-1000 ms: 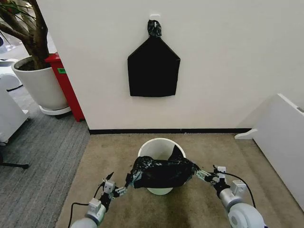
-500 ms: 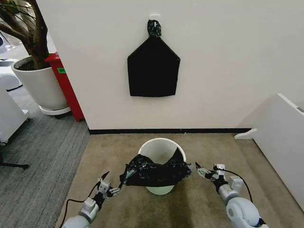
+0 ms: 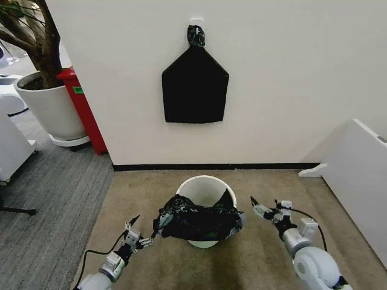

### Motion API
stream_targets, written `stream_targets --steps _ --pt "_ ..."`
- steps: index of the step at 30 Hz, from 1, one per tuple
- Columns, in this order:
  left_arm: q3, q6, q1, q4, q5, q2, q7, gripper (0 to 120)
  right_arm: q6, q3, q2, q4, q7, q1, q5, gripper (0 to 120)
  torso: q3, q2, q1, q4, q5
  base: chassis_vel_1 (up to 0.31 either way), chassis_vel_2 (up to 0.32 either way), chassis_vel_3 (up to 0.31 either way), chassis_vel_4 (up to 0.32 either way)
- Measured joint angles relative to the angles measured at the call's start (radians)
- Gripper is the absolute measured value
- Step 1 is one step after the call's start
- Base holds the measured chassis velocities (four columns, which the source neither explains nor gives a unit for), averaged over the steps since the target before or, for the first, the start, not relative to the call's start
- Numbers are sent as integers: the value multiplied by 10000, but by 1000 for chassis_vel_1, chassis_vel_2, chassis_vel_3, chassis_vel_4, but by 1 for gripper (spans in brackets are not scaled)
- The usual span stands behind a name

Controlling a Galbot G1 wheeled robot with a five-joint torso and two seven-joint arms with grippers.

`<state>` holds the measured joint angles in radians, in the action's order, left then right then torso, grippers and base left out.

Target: Place the garbage bag over the trash bin.

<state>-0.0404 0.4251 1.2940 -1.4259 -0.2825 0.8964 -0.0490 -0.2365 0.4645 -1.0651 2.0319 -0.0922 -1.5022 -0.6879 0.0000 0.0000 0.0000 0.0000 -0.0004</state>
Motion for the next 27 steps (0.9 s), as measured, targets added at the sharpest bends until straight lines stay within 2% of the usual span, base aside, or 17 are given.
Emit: stream_targets --steps 1,6,13,27 --pt "2 -9 -13 -8 -17 0 3 100 -85 -54 39 131 -19 -42 25 100 0 0 0 0 1 0 0 0 0" --pt "36 -136 -151 -228 -200 -56 27 100 -2491 -1065 606 1349 -401 118 792 100 0 0 0 0 3 0 0 0 0" --pt "41 -217 -199 -248 -255 -16 52 100 -3591 -1239 881 1431 -427 385 785 100 0 0 0 0 3 0 0 0 0" --pt "149 -375 -201 -274 -137 209 46 100 -3037 -1209 701 227 -467 796 923 100 1 0 0 0 4 0 0 0 0"
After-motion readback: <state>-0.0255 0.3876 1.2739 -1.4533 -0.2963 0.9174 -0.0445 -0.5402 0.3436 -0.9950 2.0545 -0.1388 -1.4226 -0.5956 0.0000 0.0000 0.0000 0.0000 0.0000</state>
